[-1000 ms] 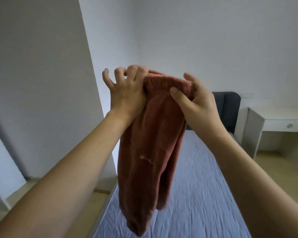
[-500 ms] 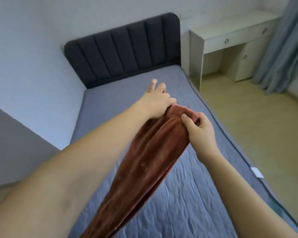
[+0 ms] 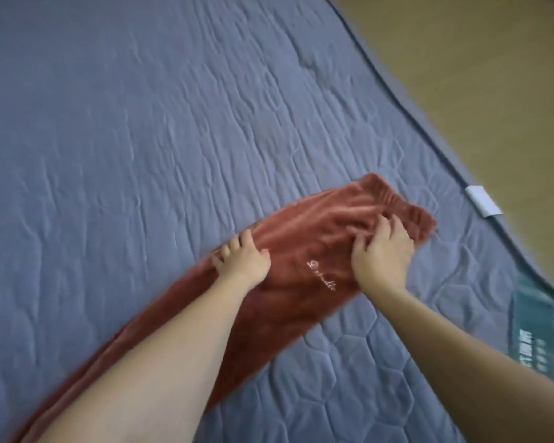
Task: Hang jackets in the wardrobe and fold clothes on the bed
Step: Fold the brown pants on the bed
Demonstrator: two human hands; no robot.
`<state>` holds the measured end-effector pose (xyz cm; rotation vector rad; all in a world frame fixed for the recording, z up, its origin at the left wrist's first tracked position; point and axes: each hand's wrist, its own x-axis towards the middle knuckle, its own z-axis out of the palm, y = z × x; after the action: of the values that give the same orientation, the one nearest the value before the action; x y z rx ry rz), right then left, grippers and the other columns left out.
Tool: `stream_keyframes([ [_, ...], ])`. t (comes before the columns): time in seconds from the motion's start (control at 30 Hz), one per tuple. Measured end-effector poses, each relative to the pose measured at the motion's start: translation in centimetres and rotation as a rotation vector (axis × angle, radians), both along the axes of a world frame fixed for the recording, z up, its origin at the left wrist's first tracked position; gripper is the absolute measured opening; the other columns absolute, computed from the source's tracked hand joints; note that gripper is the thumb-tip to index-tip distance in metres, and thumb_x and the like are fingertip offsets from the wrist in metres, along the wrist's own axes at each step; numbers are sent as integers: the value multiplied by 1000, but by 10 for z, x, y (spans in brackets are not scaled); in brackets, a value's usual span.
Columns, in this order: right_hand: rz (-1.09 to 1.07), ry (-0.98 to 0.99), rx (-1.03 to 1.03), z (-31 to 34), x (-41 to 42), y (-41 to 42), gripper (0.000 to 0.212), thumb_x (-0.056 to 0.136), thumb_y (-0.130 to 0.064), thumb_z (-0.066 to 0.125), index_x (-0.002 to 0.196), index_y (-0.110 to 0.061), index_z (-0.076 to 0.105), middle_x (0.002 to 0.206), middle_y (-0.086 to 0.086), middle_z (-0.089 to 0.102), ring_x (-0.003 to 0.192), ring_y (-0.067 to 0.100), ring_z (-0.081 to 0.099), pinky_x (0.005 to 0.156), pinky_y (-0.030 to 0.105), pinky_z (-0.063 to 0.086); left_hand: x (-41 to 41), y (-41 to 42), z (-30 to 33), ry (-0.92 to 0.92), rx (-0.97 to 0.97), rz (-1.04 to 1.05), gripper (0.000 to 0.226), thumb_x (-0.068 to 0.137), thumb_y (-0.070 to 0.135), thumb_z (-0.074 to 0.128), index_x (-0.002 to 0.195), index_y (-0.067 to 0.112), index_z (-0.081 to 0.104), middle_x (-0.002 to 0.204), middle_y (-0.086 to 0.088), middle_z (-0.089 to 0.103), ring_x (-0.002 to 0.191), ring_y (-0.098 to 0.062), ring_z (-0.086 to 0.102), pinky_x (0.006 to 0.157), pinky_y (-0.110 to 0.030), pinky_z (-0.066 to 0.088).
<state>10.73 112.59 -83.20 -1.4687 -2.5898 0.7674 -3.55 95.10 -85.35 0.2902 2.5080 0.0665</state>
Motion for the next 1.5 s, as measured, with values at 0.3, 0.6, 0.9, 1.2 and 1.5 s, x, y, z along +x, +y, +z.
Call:
stream_keyframes([
  [0.3, 514, -479, -66, -53, -47, -107, 67, 96, -40, 31, 153, -37, -4, 160, -2, -23, 146, 27, -21, 107, 71, -8, -11, -160, -23, 164, -42, 49, 64, 85, 65, 49, 131, 21, 46, 134, -8, 48, 127, -32, 43, 106, -48, 33],
  [0.6, 1147, -204, 50, -15, -111, -258, 69, 92, -30, 42, 154, -22, 13, 162, 2, 13, 148, 20, 8, 119, 47, -2, 9, -357, -12, -46, -200, 100, 44, 90, 40, 49, 131, 26, 49, 147, -6, 36, 132, -31, 37, 110, -47, 32],
  [0.9, 1342, -656, 255, -22, -183, -384, 44, 91, -35, 46, 134, -29, 53, 141, 5, 45, 132, 28, 38, 115, 46, 18, 14, -482, -2, -37, -283, 95, 37, 84, 34, 51, 114, 21, 67, 123, -3, 59, 116, -25, 55, 104, -42, 35],
  [1.2, 1095, -134, 194, -18, -58, -500, 61, 59, -25, 72, 117, -8, 63, 123, 19, 56, 112, 41, 53, 108, 56, 32, 0, -552, 1, -414, -333, 16, 62, 75, 56, 61, 131, 28, 58, 155, 0, 24, 143, -28, 19, 113, -57, 15],
  [1.5, 1273, -444, 83, -35, 3, -608, 83, 63, -54, 78, 135, -18, 55, 134, 12, 54, 120, 33, 54, 102, 51, 42, -16, -588, -6, -317, 255, 441, 47, 85, 14, 55, 131, 22, 51, 136, -5, 52, 121, -22, 50, 104, -37, 42],
])
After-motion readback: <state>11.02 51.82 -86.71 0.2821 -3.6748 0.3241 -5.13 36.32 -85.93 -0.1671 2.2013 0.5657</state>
